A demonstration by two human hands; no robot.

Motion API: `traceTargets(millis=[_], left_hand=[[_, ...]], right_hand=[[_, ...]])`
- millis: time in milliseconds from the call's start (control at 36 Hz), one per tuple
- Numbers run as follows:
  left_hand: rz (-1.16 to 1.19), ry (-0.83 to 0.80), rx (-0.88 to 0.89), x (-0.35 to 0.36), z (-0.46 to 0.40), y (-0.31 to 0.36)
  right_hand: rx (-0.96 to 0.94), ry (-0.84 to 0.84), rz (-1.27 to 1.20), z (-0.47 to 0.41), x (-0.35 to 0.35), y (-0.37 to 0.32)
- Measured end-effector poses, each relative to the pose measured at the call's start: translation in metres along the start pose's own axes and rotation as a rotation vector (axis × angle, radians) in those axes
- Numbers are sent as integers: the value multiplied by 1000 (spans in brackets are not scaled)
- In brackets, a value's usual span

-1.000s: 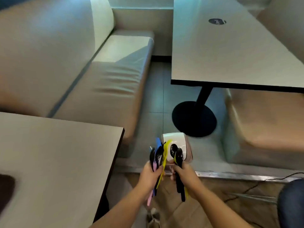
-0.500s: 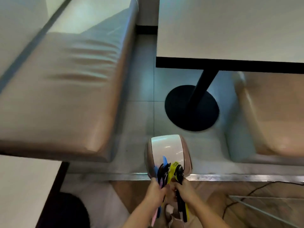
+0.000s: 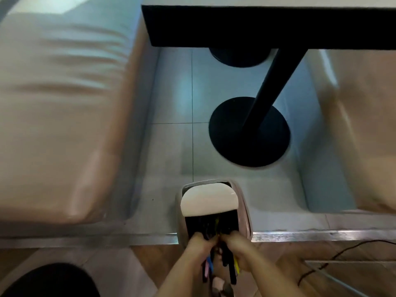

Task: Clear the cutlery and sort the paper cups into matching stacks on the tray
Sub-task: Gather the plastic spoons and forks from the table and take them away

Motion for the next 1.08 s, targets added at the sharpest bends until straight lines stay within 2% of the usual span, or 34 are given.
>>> traceTargets(millis=[56,222,361,500,611,694,889,1028,1083], left_hand=[[-49,26,-16,0,-5,1],[-4,58,11,-2,-10,8],[-61,84,91,-5,-3,15],[-270,94,197,-9,20,26],[-387,141,318,-23,55,34],[-428,169,392,-42,91,44],[-382,338,535,-112,192,94],[-282,578,732,-186,260,112],[-266,651,740,-217,299,117]], right_hand=[[38,-27,-70,-6,2,1],[98,-57,-385,-13,1,-2],[77,14,-420,-9,-6,-7],[-39,12,-98,10,-9,-15],[-298,75,285,47,-9,-38],[-430,53,472,87,1,-57],[-723,4,636,199,39,-121],[-955,-16,784,277,71,-164],[-1069,-10,815,314,86,-180]])
Point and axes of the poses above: each hand's wrist, its own z-axis away from the middle knuckle, its own x-axis out of the palm, y = z × x, the point moved 9 cm from there along -z, towards the middle knuckle, and after that the axes turned 9 degrees about y, right-handed, at the moved point
